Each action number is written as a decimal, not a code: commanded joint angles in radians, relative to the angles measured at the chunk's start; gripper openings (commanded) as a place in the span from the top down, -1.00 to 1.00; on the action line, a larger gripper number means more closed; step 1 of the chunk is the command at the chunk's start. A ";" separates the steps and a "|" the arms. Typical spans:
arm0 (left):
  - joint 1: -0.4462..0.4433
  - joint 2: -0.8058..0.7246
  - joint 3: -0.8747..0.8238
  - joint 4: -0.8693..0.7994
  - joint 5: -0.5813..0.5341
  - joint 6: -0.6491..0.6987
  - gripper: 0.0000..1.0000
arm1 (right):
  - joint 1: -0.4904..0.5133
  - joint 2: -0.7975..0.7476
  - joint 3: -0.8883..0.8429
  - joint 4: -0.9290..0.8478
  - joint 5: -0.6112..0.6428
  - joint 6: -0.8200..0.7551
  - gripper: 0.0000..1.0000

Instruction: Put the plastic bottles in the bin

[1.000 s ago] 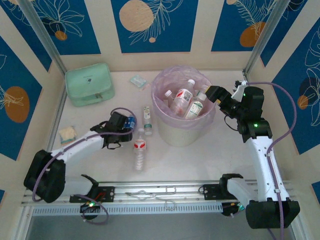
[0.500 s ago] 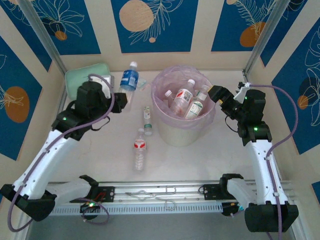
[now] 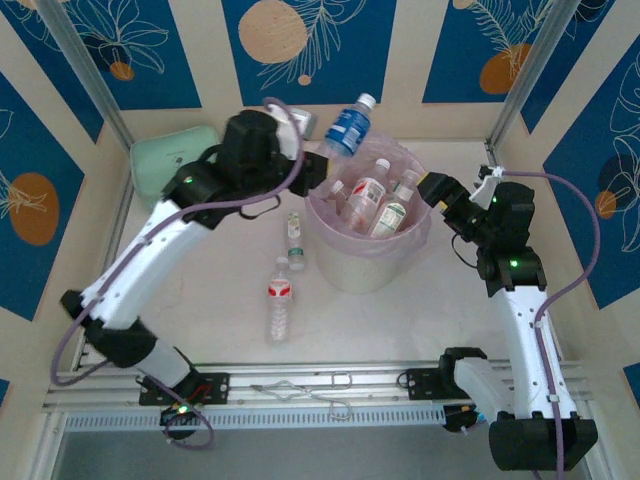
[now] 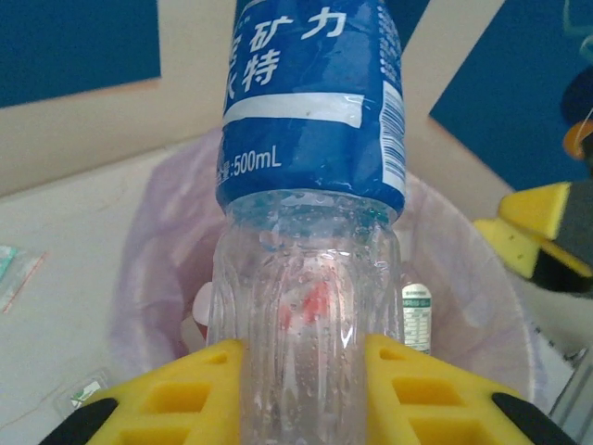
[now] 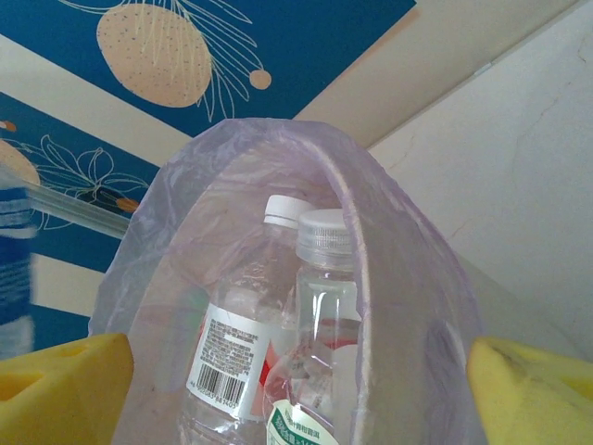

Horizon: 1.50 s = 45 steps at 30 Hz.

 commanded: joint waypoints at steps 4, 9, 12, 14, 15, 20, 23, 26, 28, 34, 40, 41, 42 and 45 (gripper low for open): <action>-0.079 0.152 0.188 -0.213 -0.208 0.076 1.00 | 0.000 -0.008 0.018 -0.008 -0.013 -0.005 -0.86; -0.100 0.212 0.210 -0.267 -0.324 0.047 1.00 | -0.001 -0.008 0.020 -0.003 -0.010 -0.010 -0.85; -0.115 0.244 0.213 -0.310 -0.340 0.035 1.00 | -0.003 -0.007 0.017 -0.005 -0.010 -0.013 -0.85; -0.129 0.267 0.226 -0.347 -0.339 0.038 1.00 | -0.004 -0.006 0.011 0.000 -0.010 -0.013 -0.85; -0.136 0.272 0.220 -0.352 -0.328 0.038 1.00 | -0.006 -0.003 0.010 0.000 -0.011 -0.013 -0.85; -0.156 0.231 0.035 -0.219 -0.238 -0.026 0.88 | -0.015 0.017 0.022 -0.017 -0.034 -0.030 -0.86; -0.156 0.231 0.027 -0.217 -0.243 -0.025 0.42 | -0.019 0.014 0.027 -0.026 -0.039 -0.037 -0.86; -0.156 0.223 0.079 -0.214 -0.202 -0.005 0.08 | -0.029 0.022 0.018 -0.020 -0.054 -0.030 -0.85; -0.156 0.202 0.089 -0.170 -0.156 0.001 -0.12 | -0.037 0.036 0.009 0.002 -0.086 -0.017 -0.86; -0.156 0.166 0.128 -0.097 -0.124 0.044 -0.36 | -0.038 0.077 0.020 0.025 -0.136 -0.005 -0.79; -0.153 0.244 0.212 -0.096 -0.232 0.098 -0.16 | -0.039 0.098 0.030 -0.005 -0.125 -0.016 -0.58; -0.152 0.263 0.223 -0.100 -0.231 0.101 -0.14 | -0.039 0.101 0.032 -0.008 -0.127 -0.017 -0.52; -0.152 0.279 0.234 -0.108 -0.230 0.102 -0.14 | -0.039 0.101 0.034 -0.014 -0.128 -0.022 -0.50; -0.153 0.316 0.240 -0.121 -0.251 0.102 -0.11 | -0.038 0.099 0.044 -0.039 -0.112 -0.038 -0.37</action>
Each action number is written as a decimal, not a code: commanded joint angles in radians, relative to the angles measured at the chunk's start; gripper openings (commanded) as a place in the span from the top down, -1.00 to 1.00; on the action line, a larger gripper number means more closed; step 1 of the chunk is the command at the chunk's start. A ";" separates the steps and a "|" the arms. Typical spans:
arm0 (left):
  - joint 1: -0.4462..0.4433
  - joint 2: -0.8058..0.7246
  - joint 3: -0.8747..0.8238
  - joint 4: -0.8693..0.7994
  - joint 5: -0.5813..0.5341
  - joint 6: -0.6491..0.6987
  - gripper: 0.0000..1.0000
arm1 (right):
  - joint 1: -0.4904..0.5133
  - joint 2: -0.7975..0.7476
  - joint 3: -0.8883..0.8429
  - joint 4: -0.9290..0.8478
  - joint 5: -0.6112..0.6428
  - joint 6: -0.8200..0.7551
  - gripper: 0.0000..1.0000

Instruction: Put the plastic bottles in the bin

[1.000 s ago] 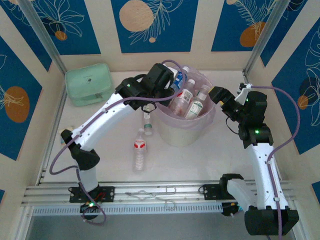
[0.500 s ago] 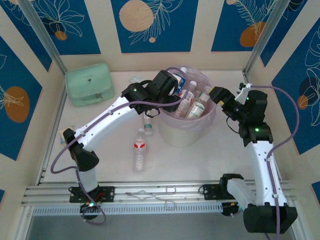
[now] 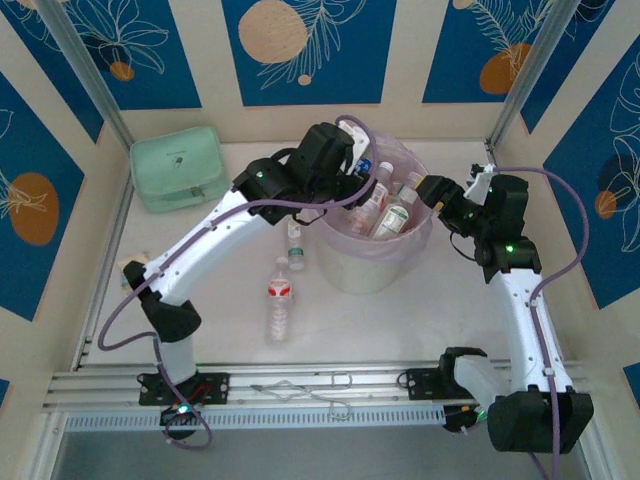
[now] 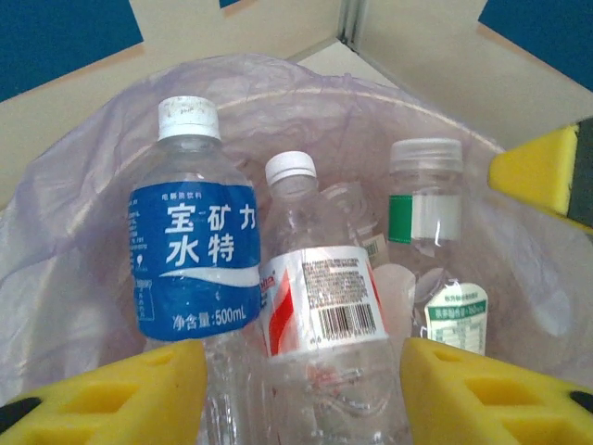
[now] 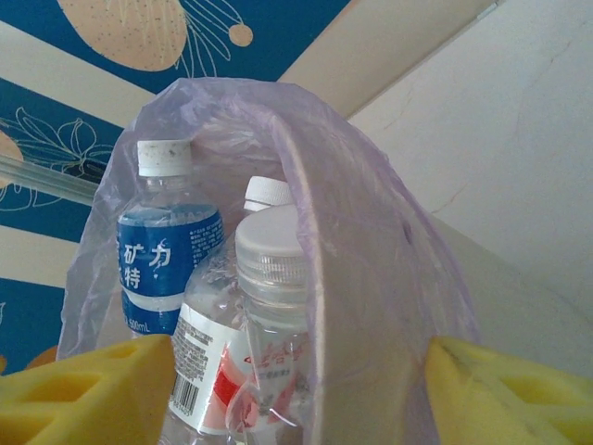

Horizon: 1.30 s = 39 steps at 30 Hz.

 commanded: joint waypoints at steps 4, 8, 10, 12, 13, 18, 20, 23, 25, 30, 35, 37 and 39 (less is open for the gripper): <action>-0.001 0.087 0.003 -0.017 -0.068 0.029 -0.04 | -0.004 -0.013 0.040 -0.049 0.005 -0.024 -0.16; 0.001 0.121 -0.010 -0.033 -0.081 0.012 0.11 | -0.005 -0.011 0.041 -0.050 0.003 -0.028 -0.01; -0.001 0.119 -0.046 -0.050 -0.052 -0.019 0.20 | -0.005 -0.005 0.046 -0.054 -0.001 -0.038 0.00; -0.001 0.086 -0.138 -0.027 -0.030 -0.053 0.32 | -0.007 0.000 0.054 -0.066 0.001 -0.052 -0.01; 0.000 0.061 -0.200 -0.003 -0.020 -0.065 0.37 | -0.006 0.002 0.056 -0.069 0.001 -0.057 0.00; 0.010 -0.002 -0.396 0.025 0.002 -0.119 0.41 | -0.007 0.025 0.055 -0.061 -0.017 -0.064 0.14; 0.016 -0.024 -0.472 0.057 0.022 -0.141 0.41 | -0.008 0.036 0.053 -0.054 -0.023 -0.065 0.15; 0.027 -0.031 -0.518 0.070 0.028 -0.160 0.41 | -0.007 0.052 0.059 -0.047 -0.034 -0.068 0.15; 0.032 -0.024 -0.514 0.063 0.013 -0.158 0.41 | -0.007 0.054 0.062 -0.044 -0.047 -0.069 0.14; 0.063 -0.022 -0.487 0.046 -0.007 -0.095 0.45 | 0.004 0.042 0.053 0.027 -0.136 -0.029 0.08; 0.102 -0.003 -0.457 0.043 0.071 -0.030 0.47 | -0.002 0.026 0.062 -0.041 -0.088 -0.061 -0.11; 0.101 0.014 -0.442 0.039 0.085 -0.031 0.43 | -0.008 0.011 0.057 -0.037 -0.088 -0.061 -0.12; 0.102 0.021 -0.434 0.043 0.068 -0.029 0.42 | -0.012 0.001 0.056 -0.039 -0.088 -0.062 -0.13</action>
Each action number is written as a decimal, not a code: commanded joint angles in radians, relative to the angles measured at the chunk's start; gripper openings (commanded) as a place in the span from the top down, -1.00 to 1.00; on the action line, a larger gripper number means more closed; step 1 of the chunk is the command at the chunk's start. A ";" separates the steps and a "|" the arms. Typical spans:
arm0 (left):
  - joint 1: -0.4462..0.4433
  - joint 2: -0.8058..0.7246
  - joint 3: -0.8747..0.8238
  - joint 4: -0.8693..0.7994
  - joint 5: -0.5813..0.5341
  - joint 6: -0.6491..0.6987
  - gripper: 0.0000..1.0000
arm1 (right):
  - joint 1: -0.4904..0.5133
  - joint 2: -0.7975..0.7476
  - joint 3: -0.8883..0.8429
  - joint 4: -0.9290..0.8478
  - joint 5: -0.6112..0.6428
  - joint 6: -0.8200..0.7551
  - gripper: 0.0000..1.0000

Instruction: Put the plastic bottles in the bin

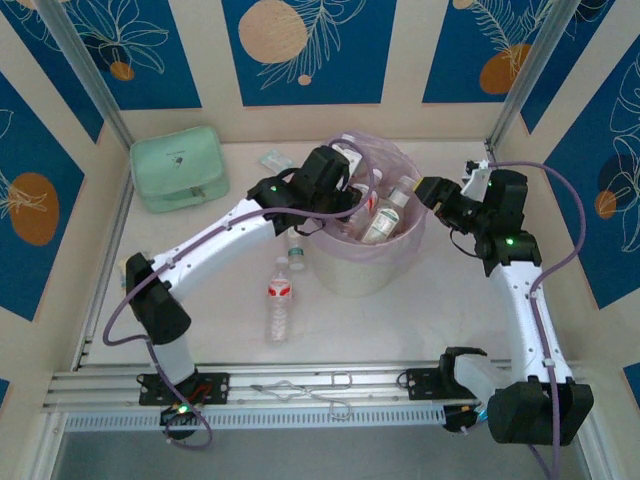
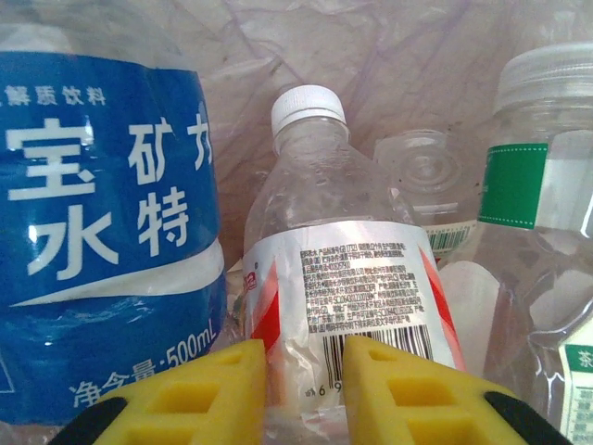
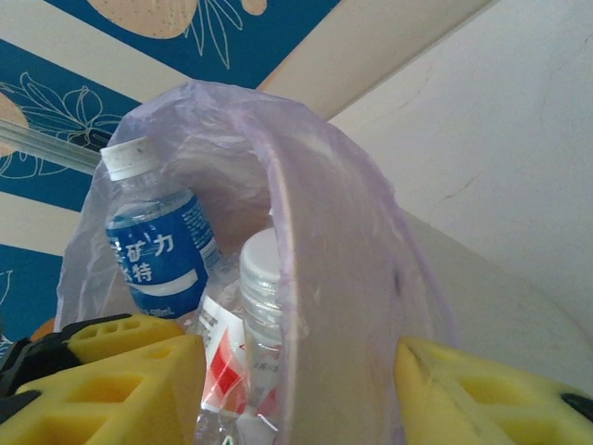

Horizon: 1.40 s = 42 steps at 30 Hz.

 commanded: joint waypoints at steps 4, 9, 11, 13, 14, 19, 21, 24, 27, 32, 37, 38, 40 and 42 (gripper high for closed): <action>0.018 0.064 0.023 -0.188 0.092 0.021 0.30 | -0.009 -0.047 0.007 0.005 -0.009 0.004 -0.13; -0.006 0.023 0.111 -0.207 0.085 0.036 -0.08 | -0.032 -0.108 -0.085 0.160 -0.002 0.124 -0.29; -0.008 0.008 0.151 -0.226 0.080 0.053 -0.22 | -0.050 -0.121 -0.084 0.153 -0.004 0.125 -0.42; -0.012 -0.007 0.192 -0.236 0.075 0.063 -0.31 | -0.066 -0.128 -0.081 0.138 -0.004 0.123 -0.52; -0.015 -0.015 0.217 -0.237 0.080 0.064 -0.41 | -0.073 -0.132 -0.085 0.139 -0.002 0.127 -0.56; -0.028 -0.065 0.294 -0.212 0.078 0.079 -0.74 | -0.082 -0.134 -0.100 0.154 -0.002 0.142 -0.63; -0.028 -0.100 0.321 -0.255 0.030 0.066 -0.80 | -0.084 -0.133 -0.096 0.147 -0.001 0.136 -0.63; -0.027 -0.230 0.233 -0.258 -0.071 0.046 -0.82 | -0.093 -0.133 -0.095 0.136 0.003 0.127 -0.64; -0.005 -0.366 0.103 -0.270 -0.110 0.008 -0.80 | -0.105 -0.133 -0.101 0.138 0.002 0.131 -0.64; 0.047 -0.504 -0.124 -0.383 -0.096 -0.107 -0.83 | -0.106 -0.091 -0.122 0.208 -0.025 0.166 -0.64; 0.113 -0.583 -0.454 -0.420 0.016 -0.274 -0.91 | -0.107 -0.059 -0.123 0.239 -0.053 0.175 -0.70; 0.116 -0.592 -0.519 -0.412 0.049 -0.312 -0.93 | -0.107 -0.060 -0.119 0.222 -0.041 0.164 -0.73; 0.110 -0.602 -0.646 -0.360 0.106 -0.386 -0.98 | -0.110 -0.059 -0.115 0.201 -0.017 0.148 -0.77; 0.088 -0.605 -0.755 -0.272 0.147 -0.444 -0.99 | -0.113 -0.046 -0.110 0.202 -0.023 0.148 -0.79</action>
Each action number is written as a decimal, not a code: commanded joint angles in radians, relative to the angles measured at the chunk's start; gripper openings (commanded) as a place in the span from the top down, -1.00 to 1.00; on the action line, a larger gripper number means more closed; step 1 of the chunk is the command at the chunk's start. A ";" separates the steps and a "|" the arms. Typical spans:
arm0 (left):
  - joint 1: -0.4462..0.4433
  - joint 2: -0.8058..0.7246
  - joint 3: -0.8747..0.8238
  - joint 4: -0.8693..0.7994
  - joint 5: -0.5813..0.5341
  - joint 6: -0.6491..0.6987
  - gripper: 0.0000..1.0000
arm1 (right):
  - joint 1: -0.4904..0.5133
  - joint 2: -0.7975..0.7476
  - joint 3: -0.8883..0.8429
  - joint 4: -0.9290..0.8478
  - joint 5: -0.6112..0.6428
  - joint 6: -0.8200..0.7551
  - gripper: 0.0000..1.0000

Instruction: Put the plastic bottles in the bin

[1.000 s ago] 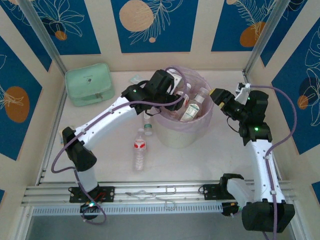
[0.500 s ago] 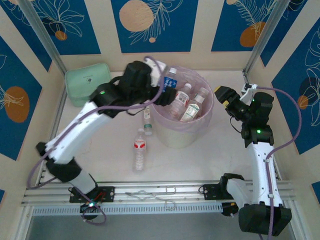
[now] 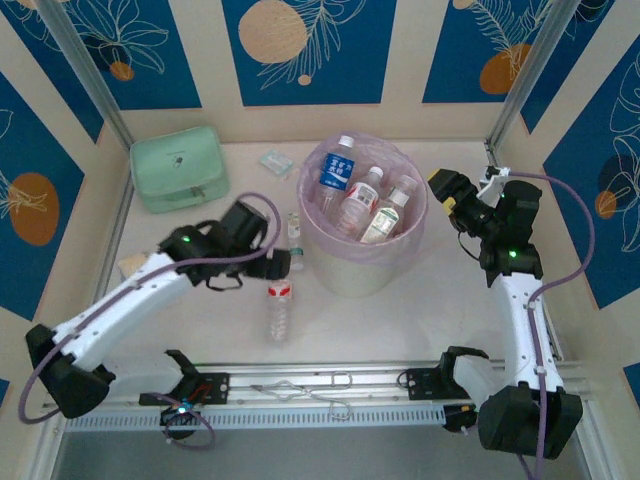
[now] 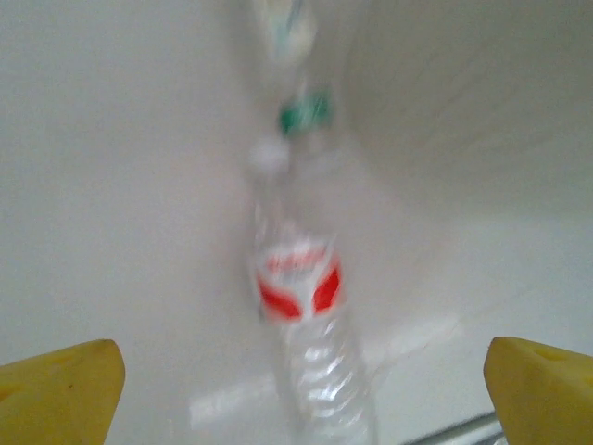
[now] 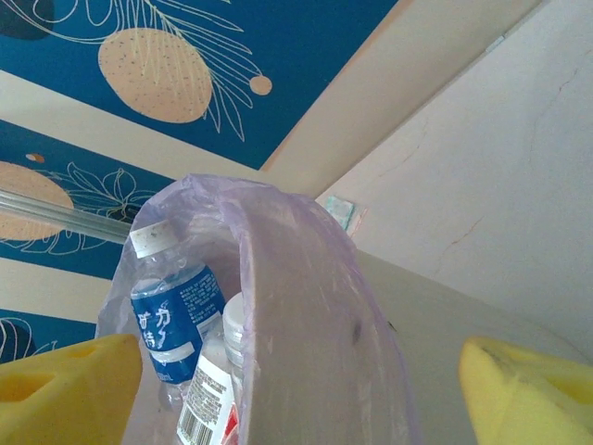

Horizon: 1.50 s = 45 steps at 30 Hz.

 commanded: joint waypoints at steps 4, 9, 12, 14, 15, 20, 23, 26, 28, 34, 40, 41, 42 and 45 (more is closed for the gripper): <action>-0.054 -0.001 -0.285 0.230 0.150 -0.245 -0.99 | -0.002 0.030 0.007 0.030 -0.029 0.004 -0.81; -0.060 0.020 -0.443 0.413 0.193 -0.327 -0.99 | 0.017 0.029 0.000 0.031 -0.006 0.014 -0.81; -0.078 0.058 -0.464 0.462 0.198 -0.343 -0.99 | 0.033 0.029 0.008 0.019 0.012 0.006 -0.81; -0.087 0.094 -0.457 0.462 0.187 -0.332 -0.99 | 0.038 0.031 0.014 0.013 0.020 0.001 -0.80; -0.088 0.108 -0.450 0.447 0.174 -0.320 -0.99 | 0.040 0.032 0.014 0.012 0.020 0.000 -0.80; -0.088 0.132 -0.406 0.339 0.079 -0.288 -0.46 | 0.044 0.027 0.025 -0.017 0.022 -0.017 -0.80; -0.089 0.096 -0.381 0.277 0.043 -0.282 -0.29 | 0.044 0.013 0.020 -0.023 0.031 -0.016 -0.80; -0.087 0.040 -0.346 0.191 -0.016 -0.261 -0.13 | 0.045 0.010 0.022 -0.026 0.030 -0.018 -0.80; -0.081 0.002 -0.304 0.127 -0.061 -0.230 -0.07 | 0.046 0.009 0.024 -0.021 0.028 -0.013 -0.79; -0.044 -0.089 -0.038 -0.194 -0.281 -0.114 0.06 | 0.055 -0.011 0.024 -0.027 0.039 -0.007 -0.79; -0.040 -0.059 0.314 -0.249 -0.344 0.090 0.26 | 0.056 -0.047 0.022 -0.039 0.056 -0.002 -0.79; -0.041 -0.033 0.387 -0.238 -0.331 0.129 0.32 | 0.058 -0.052 0.022 -0.040 0.056 0.001 -0.79; -0.043 -0.008 0.448 -0.226 -0.313 0.162 0.35 | 0.059 -0.055 0.024 -0.041 0.057 0.002 -0.79; -0.057 0.089 0.651 -0.171 -0.235 0.272 0.47 | 0.064 -0.074 0.028 -0.053 0.066 0.004 -0.78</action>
